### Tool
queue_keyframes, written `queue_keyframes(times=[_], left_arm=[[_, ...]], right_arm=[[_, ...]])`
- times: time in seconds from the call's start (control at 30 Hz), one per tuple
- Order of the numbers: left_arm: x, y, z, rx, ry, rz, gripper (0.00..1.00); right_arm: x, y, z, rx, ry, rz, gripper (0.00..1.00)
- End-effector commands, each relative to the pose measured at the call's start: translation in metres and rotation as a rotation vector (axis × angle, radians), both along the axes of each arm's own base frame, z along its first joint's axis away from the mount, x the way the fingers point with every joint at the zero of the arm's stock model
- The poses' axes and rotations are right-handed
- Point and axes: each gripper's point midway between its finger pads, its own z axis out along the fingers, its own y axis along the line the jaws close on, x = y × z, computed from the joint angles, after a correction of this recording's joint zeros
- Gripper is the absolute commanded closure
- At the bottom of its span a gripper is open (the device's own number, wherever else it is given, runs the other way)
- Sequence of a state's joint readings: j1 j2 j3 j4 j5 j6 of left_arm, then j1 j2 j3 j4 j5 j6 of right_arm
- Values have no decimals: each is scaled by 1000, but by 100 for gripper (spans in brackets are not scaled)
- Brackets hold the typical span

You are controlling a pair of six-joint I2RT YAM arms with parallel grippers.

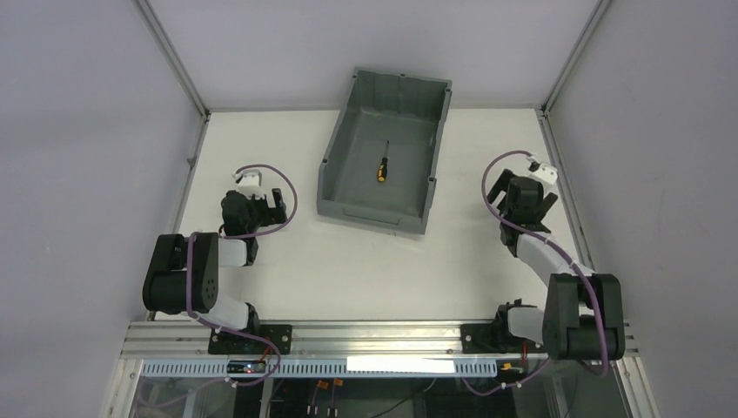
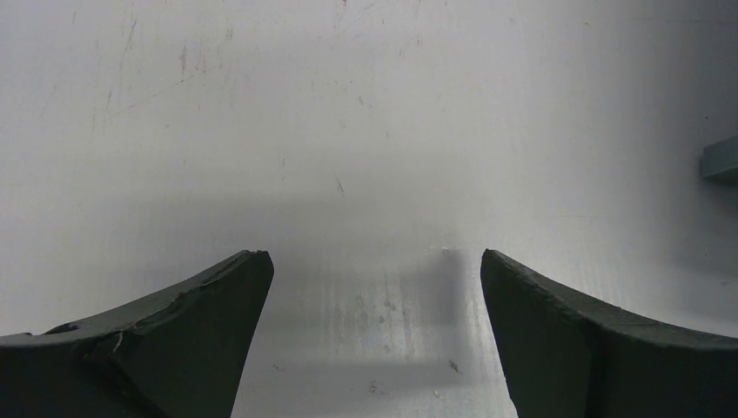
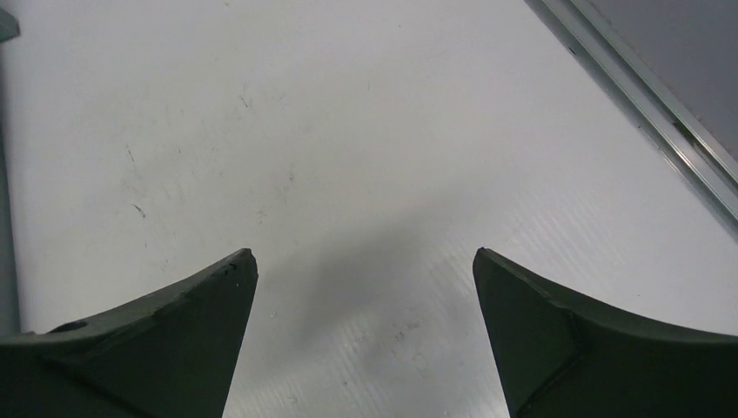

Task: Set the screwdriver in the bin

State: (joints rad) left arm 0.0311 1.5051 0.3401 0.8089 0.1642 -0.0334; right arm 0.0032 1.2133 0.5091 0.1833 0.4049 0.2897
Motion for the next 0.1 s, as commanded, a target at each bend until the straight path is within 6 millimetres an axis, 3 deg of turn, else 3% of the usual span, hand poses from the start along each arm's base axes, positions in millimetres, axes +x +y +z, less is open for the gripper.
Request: queue_keyframes(times=[0.0, 0.07], left_arm=[[10, -6, 16, 9, -58, -29, 1], [10, -6, 16, 9, -57, -28, 1]], right_arm=[[18, 2, 19, 42, -119, -19, 1], [17, 1, 23, 35, -132, -20, 1]])
